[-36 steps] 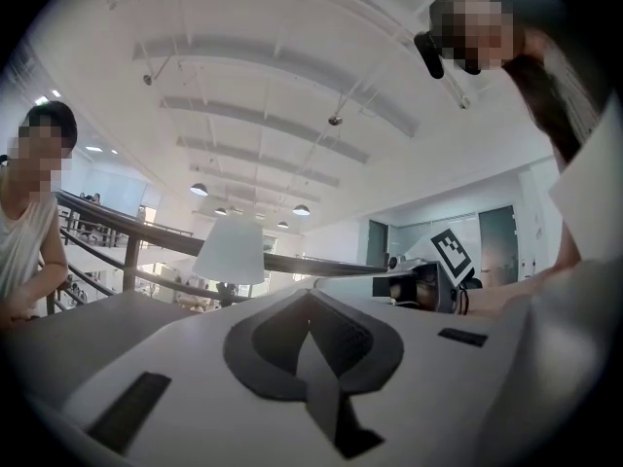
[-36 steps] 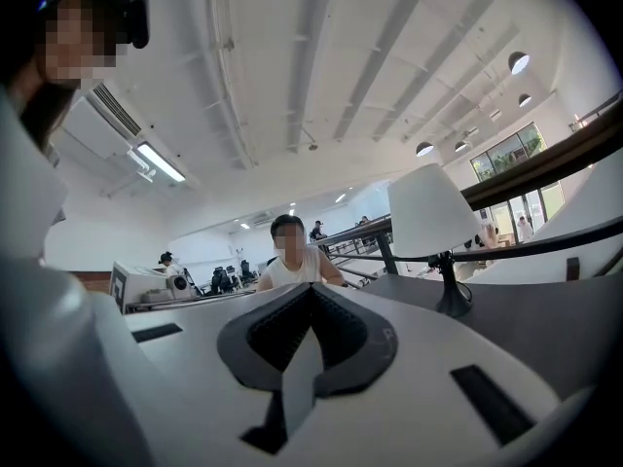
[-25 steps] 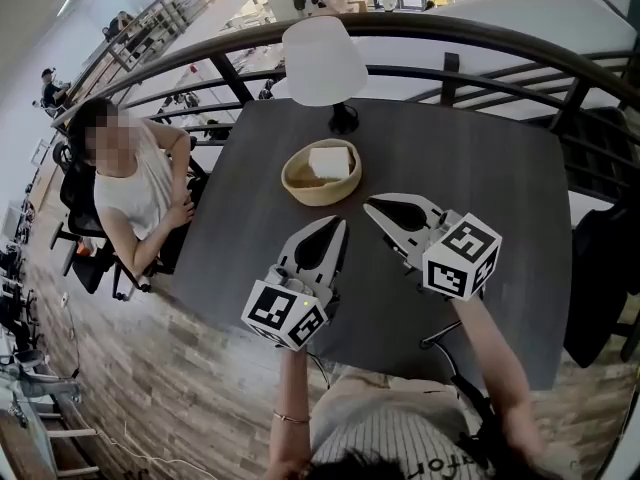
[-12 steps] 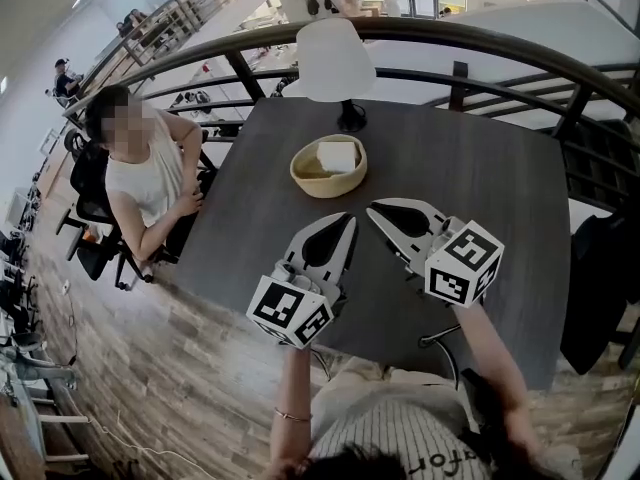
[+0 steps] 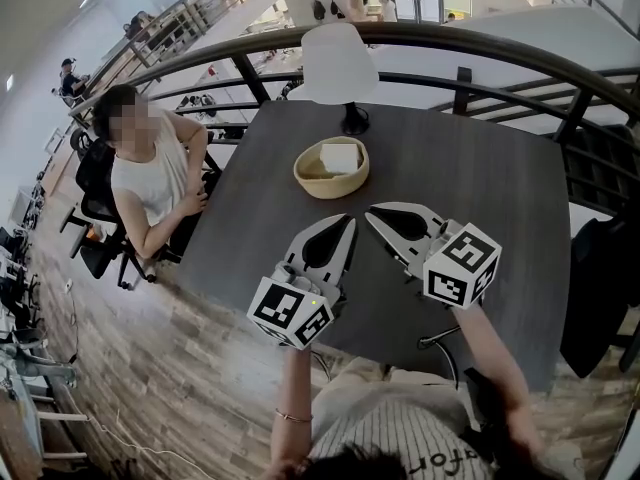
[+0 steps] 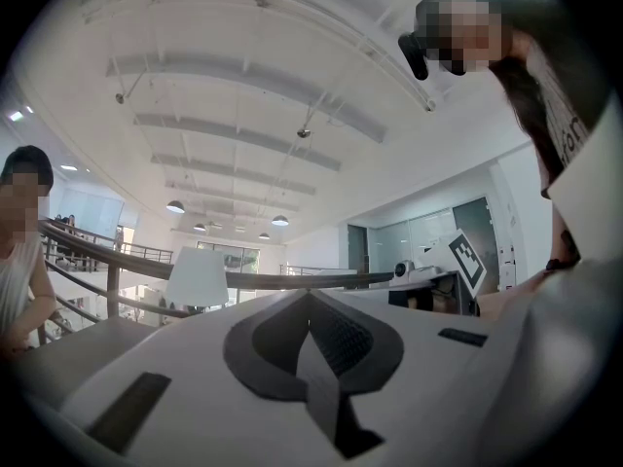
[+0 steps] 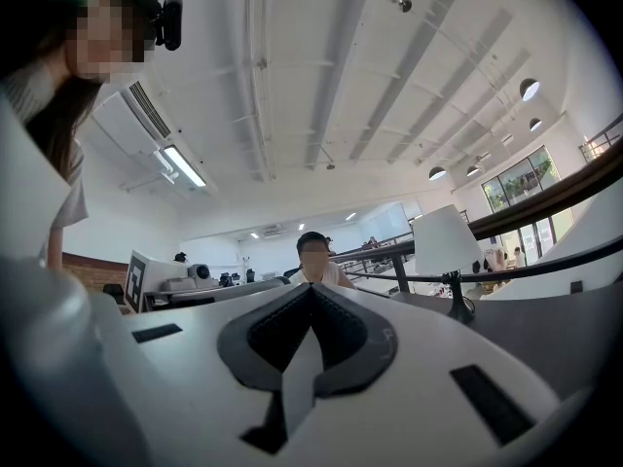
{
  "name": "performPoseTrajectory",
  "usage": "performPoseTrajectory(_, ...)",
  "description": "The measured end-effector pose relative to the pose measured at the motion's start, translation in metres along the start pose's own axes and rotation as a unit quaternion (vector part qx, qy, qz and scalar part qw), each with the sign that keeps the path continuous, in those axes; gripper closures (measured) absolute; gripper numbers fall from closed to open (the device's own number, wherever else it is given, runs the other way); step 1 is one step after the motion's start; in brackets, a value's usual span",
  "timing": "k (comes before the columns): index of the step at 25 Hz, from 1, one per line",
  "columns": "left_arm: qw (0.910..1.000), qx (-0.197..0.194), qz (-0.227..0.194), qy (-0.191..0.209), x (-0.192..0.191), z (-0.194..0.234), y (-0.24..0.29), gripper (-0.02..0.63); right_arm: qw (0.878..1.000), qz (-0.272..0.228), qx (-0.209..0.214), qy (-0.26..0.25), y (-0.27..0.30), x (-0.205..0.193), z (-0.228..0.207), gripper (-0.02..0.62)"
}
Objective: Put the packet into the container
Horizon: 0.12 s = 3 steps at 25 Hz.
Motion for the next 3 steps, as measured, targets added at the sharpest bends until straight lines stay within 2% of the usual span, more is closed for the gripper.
performPoseTrajectory(3,1.0,0.0,0.0,-0.001,0.0009,0.0002,-0.0016,0.598,1.0,0.0,0.0,0.0,0.0014,0.0004,0.0017,0.584)
Point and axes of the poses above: the fingertips, and each gripper's own axes: y forward along the fingers, z to its left, x out of its top, the point moved 10 cm from there along -y, backward along the fingers, and after that the axes turned 3 degrees about z, right-handed, at the moved point
